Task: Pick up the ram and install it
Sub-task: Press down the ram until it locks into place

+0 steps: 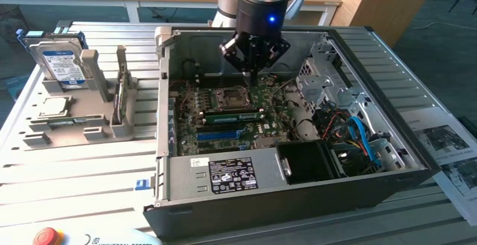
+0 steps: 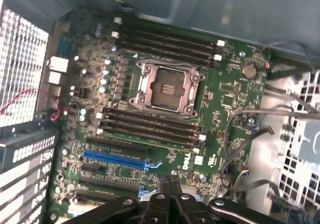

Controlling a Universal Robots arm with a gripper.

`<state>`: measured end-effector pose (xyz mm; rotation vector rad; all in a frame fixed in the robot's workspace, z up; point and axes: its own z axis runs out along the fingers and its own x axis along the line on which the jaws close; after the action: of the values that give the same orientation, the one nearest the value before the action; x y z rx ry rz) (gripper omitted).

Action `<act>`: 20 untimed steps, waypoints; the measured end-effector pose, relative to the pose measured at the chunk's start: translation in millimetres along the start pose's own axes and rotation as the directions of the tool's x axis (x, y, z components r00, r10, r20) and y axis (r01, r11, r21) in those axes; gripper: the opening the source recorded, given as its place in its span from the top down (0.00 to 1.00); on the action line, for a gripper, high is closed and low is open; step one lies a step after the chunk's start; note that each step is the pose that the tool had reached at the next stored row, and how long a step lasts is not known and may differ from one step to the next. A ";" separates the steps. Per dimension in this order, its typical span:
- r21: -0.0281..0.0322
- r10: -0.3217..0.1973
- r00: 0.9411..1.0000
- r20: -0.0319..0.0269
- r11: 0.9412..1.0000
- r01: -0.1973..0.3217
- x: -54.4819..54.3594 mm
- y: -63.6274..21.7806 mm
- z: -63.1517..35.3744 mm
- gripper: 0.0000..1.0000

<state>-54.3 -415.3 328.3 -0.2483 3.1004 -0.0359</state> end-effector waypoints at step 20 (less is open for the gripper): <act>0.003 0.149 0.989 -0.027 0.989 -0.149 0.0 0.0 0.2 0.89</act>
<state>-54.2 -415.3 328.0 -0.0160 3.1356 -0.0374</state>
